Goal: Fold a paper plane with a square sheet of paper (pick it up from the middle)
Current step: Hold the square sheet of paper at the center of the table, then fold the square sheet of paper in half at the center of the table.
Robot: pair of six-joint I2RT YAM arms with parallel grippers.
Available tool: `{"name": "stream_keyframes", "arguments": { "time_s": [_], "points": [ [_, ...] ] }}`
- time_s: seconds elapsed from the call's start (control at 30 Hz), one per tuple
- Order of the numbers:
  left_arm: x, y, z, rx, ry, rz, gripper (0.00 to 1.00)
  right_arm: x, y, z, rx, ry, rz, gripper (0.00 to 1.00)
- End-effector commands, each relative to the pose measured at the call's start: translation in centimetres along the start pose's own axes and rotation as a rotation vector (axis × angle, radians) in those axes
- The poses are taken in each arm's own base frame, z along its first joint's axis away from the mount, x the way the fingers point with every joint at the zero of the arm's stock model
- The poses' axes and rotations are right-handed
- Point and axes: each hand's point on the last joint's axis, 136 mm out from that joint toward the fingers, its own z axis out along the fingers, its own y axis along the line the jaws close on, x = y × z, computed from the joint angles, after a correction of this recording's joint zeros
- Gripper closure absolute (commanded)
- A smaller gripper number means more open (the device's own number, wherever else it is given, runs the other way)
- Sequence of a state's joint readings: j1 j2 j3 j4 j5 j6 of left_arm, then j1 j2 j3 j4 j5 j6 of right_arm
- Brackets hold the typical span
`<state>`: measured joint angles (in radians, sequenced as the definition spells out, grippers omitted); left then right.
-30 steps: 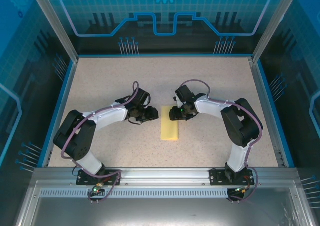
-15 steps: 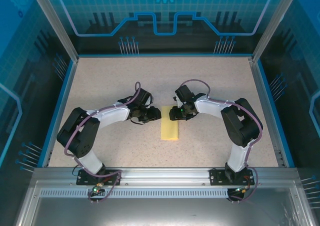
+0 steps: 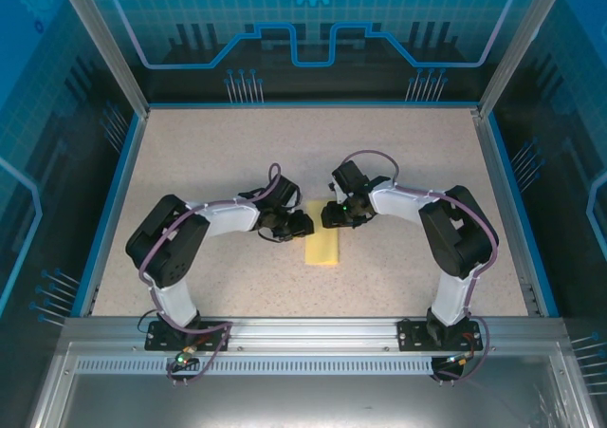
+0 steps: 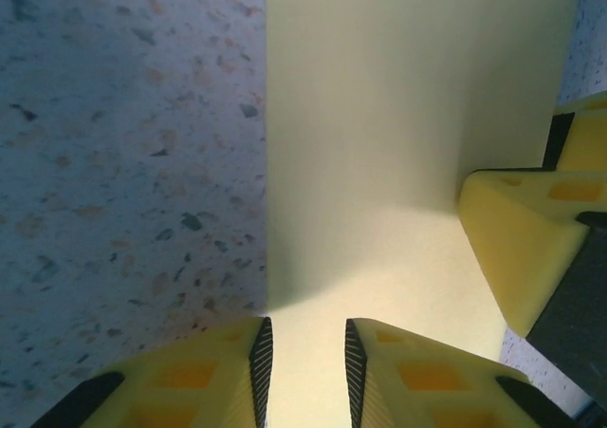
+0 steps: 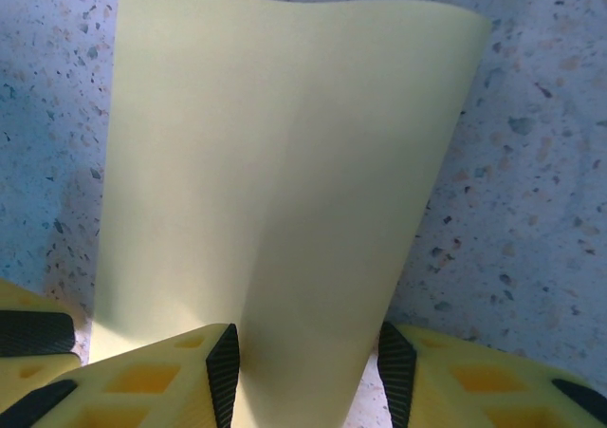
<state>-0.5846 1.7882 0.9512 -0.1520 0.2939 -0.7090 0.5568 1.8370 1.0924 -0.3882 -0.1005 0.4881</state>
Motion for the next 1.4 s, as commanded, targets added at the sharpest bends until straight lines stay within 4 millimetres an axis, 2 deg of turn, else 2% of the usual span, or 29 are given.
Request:
{"name": "stream_keyframes", "arguments": {
  "time_s": [0.0, 0.23, 0.6, 0.67, 0.83, 0.97, 1.03, 1.13, 1.23, 1.37],
  "points": [
    [-0.4, -1.8, 0.3, 0.049, 0.005, 0.012, 0.72, 1.4, 0.4, 1.0, 0.002, 0.05, -0.026, 0.54],
    [-0.1, -1.3, 1.1, 0.032, 0.02, 0.023, 0.75, 1.4, 0.5, 1.1, -0.002, 0.052, -0.027, 0.54],
    [1.1, 2.0, 2.4, -0.087, 0.062, 0.02, 0.76, 1.0, 0.9, 0.5, -0.01, 0.038, -0.031, 0.52],
    [1.2, 2.5, 2.4, -0.106, 0.066, 0.023, 0.76, 0.8, 1.0, 0.0, -0.013, 0.028, -0.032, 0.5],
    [1.4, 3.3, 2.5, -0.146, 0.07, 0.034, 0.76, -0.4, 1.4, -2.8, -0.038, -0.031, -0.028, 0.44],
    [1.3, 3.2, 2.5, -0.147, 0.071, 0.043, 0.76, -0.4, 0.4, -5.0, -0.043, -0.056, 0.007, 0.43],
    [1.3, 3.3, 2.5, -0.147, 0.071, 0.047, 0.76, -0.3, 0.4, -6.1, -0.062, -0.067, 0.01, 0.46],
    [1.1, 3.1, 2.5, -0.144, 0.069, 0.052, 0.76, -0.1, 2.8, -6.5, -0.203, -0.059, 0.026, 0.61],
    [1.1, 3.0, 2.5, -0.145, 0.07, 0.055, 0.76, 0.1, 5.2, -5.6, -0.347, -0.033, 0.054, 0.69],
    [1.2, 3.2, 2.5, -0.149, 0.073, 0.055, 0.76, 0.6, 5.3, -3.3, -0.371, 0.011, 0.102, 0.78]
  ]
}}
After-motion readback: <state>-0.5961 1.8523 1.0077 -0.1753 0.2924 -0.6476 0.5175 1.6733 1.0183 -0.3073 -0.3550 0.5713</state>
